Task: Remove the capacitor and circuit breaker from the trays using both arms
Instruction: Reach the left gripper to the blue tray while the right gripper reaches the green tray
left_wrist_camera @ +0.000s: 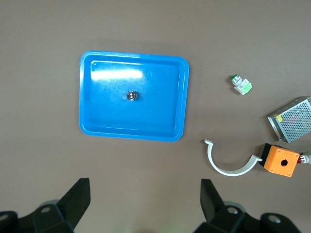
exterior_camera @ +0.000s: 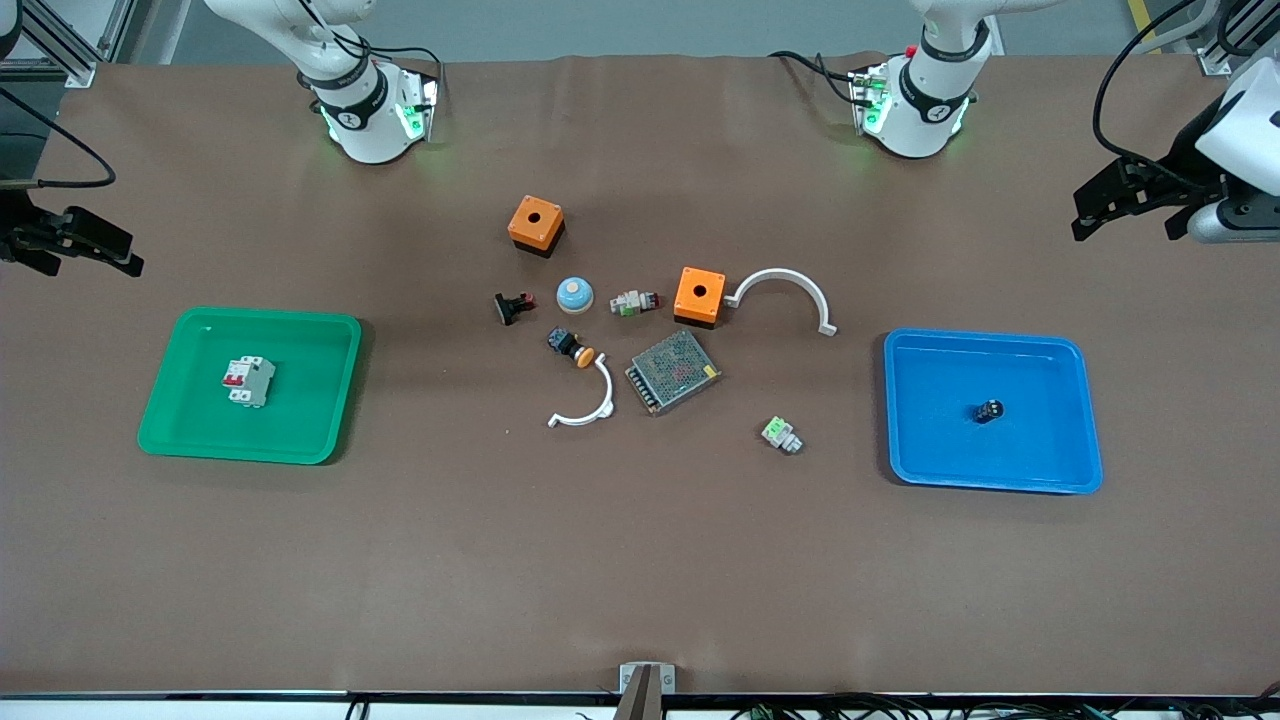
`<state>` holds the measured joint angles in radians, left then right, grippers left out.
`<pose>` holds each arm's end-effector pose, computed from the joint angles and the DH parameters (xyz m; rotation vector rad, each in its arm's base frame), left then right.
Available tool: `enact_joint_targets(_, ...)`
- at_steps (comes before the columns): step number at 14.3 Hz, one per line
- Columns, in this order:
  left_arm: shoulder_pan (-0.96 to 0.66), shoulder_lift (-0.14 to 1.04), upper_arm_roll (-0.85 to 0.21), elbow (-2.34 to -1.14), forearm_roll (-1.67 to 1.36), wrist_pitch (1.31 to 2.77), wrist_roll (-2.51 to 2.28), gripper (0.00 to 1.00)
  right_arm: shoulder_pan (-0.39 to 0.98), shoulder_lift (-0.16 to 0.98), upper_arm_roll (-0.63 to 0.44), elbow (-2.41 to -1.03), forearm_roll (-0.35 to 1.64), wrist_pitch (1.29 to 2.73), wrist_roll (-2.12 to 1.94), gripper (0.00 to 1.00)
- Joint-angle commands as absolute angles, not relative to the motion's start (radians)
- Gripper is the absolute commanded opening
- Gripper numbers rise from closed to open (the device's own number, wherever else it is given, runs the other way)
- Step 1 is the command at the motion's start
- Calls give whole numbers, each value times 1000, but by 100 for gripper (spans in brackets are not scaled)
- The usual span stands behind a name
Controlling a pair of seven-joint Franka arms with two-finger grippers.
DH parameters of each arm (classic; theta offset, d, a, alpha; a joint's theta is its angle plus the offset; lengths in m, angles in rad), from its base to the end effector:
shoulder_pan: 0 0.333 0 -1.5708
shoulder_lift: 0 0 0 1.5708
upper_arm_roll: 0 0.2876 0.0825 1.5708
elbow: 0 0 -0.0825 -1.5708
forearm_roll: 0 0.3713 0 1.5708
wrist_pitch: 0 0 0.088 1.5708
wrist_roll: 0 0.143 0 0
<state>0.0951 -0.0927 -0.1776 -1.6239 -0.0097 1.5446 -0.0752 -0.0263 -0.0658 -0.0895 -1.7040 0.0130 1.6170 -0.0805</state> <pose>0.5114 -0.0474 0.5815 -3.1358 0.0109 -0.0195 0.5210 -0.0599 0.5378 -3.1201 0.0558 0.0305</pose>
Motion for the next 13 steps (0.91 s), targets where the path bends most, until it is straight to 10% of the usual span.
enact_joint_targets(1, 97, -95, -178, -1615, 14, 1545, -64, 100, -21, -66, -91, -1695, 12, 1620, -77, 100)
enact_joint_targets(13, 202, 271, -170, -1770, 69, 1977, -71, 100, -37, -23, -97, -1689, 12, 1667, -77, 100)
